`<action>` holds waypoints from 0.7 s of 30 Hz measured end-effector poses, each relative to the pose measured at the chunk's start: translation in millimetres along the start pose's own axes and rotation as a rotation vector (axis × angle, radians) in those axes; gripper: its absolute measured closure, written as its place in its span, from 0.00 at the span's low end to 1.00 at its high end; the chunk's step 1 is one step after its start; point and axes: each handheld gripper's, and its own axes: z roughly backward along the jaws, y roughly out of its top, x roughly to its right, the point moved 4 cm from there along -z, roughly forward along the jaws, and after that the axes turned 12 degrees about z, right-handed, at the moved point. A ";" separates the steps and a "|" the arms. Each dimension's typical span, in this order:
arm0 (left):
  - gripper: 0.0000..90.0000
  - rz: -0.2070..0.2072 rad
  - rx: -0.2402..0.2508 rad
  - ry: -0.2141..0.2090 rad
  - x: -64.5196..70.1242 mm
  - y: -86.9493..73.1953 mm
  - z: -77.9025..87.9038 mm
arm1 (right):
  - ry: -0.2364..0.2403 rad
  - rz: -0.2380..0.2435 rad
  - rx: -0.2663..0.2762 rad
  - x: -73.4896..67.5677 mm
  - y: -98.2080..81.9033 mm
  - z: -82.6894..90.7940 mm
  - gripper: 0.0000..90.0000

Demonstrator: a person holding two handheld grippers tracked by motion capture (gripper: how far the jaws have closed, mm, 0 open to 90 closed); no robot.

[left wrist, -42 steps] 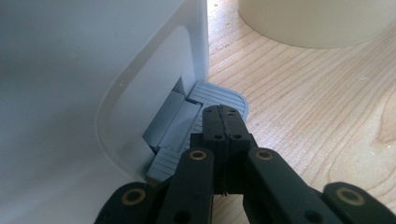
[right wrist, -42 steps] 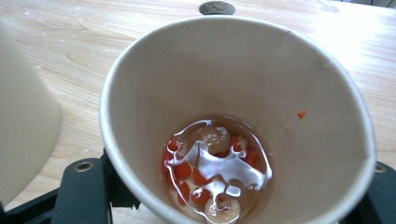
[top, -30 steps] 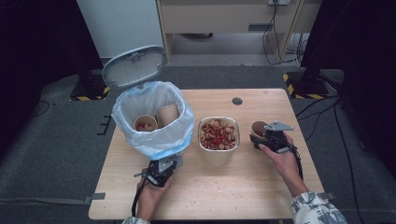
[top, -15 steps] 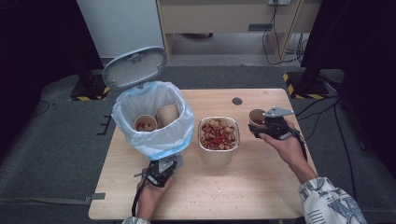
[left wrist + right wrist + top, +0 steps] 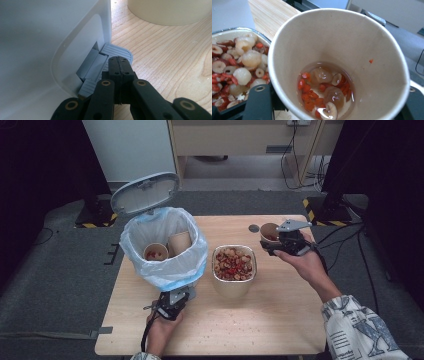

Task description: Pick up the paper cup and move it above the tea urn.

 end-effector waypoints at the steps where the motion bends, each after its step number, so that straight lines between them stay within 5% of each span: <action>1: 1.00 0.001 0.000 -0.001 -0.1 0.0 0.0 | -0.003 0.005 -0.001 1.5 1.8 0.3 0.37; 21: 1.00 0.001 0.002 -0.001 -0.2 -0.2 0.1 | -0.017 0.029 -0.004 20.4 11.1 12.1 0.38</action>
